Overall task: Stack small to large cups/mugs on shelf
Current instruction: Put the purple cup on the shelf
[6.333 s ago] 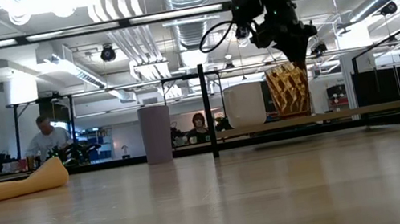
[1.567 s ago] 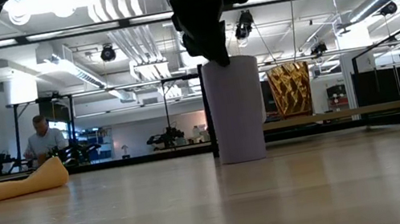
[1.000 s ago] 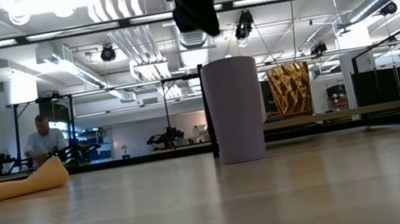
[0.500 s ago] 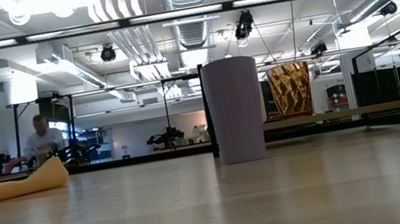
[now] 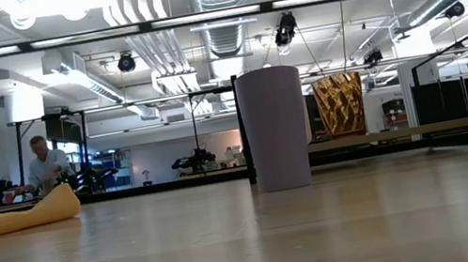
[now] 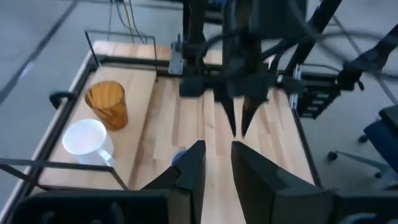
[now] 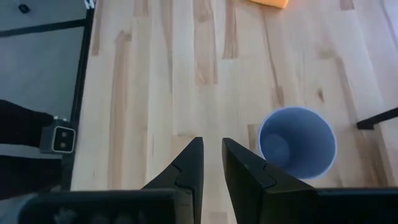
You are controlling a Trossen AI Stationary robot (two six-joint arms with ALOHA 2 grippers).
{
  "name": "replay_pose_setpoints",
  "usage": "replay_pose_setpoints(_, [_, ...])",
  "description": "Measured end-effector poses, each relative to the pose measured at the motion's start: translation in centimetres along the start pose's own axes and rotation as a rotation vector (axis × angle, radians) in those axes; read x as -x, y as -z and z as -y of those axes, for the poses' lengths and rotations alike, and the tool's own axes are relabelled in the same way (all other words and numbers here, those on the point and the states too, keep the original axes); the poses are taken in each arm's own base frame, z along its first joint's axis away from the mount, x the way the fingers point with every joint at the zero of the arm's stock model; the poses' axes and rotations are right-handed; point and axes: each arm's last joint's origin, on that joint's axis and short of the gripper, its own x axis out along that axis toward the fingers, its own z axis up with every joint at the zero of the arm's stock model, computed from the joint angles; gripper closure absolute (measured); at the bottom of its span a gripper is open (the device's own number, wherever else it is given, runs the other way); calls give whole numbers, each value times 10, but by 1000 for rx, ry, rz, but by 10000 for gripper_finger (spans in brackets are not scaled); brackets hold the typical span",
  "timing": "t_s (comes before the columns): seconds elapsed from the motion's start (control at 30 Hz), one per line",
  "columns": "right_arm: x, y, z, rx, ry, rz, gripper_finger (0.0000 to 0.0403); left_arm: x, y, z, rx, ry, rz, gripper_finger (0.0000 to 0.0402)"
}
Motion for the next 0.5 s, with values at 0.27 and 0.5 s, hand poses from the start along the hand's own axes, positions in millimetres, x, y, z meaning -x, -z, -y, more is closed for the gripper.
replay_pose_setpoints(0.27, [-14, 10, 3, -43, 12, -31, 349, 16, -7, 1, -45, 8, 117, 338])
replay_pose_setpoints(0.5, [-15, 11, 3, -138, 14, -33, 349, 26, -25, 2, -200, -3, 325, 338])
